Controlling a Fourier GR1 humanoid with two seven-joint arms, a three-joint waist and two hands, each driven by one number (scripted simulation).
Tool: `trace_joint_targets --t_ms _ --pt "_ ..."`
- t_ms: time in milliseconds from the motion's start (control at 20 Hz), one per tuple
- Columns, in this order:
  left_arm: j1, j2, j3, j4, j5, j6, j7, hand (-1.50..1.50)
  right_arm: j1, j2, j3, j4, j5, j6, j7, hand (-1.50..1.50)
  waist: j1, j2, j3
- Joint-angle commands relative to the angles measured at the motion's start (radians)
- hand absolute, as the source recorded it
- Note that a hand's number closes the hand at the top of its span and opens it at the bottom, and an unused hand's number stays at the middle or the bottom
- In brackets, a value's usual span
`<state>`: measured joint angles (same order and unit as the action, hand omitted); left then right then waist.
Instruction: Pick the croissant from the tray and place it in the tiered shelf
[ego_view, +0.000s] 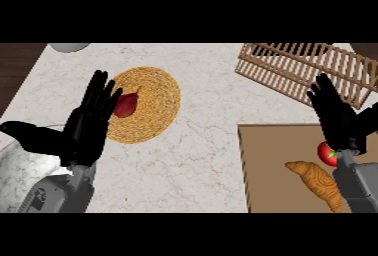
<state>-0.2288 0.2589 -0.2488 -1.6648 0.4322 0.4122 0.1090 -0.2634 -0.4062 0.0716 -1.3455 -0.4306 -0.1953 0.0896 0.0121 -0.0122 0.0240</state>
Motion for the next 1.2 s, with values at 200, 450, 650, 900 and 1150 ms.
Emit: trace_joint_targets --t_ms 200,450,650,900,1150 --pt "0.024 0.127 0.015 0.025 -0.117 0.015 0.0 0.0 -0.072 -0.084 0.297 -0.199 0.034 0.506 -0.078 1.5 0.066 0.001 -0.02" --pt "0.103 0.152 0.024 0.044 -0.162 0.025 -0.044 0.0 -0.017 -0.185 0.253 -0.148 -0.064 0.755 -0.225 -1.5 0.009 0.017 -0.022" --pt "0.133 0.164 0.017 -0.02 -0.176 0.041 -0.002 0.0 -0.053 -0.322 0.181 -0.138 -0.139 1.012 -0.31 -1.5 0.003 0.012 -0.022" --pt "0.13 0.196 0.078 0.033 -0.135 -0.019 -0.033 0.0 -0.132 -0.51 0.153 -0.27 0.002 1.205 -0.344 -1.5 -0.014 0.007 -0.024" --pt "0.168 0.176 0.05 -0.019 -0.162 0.028 0.007 0.0 -0.149 -0.618 0.148 -0.502 0.17 1.221 -0.333 -1.5 -0.028 -0.005 -0.021"
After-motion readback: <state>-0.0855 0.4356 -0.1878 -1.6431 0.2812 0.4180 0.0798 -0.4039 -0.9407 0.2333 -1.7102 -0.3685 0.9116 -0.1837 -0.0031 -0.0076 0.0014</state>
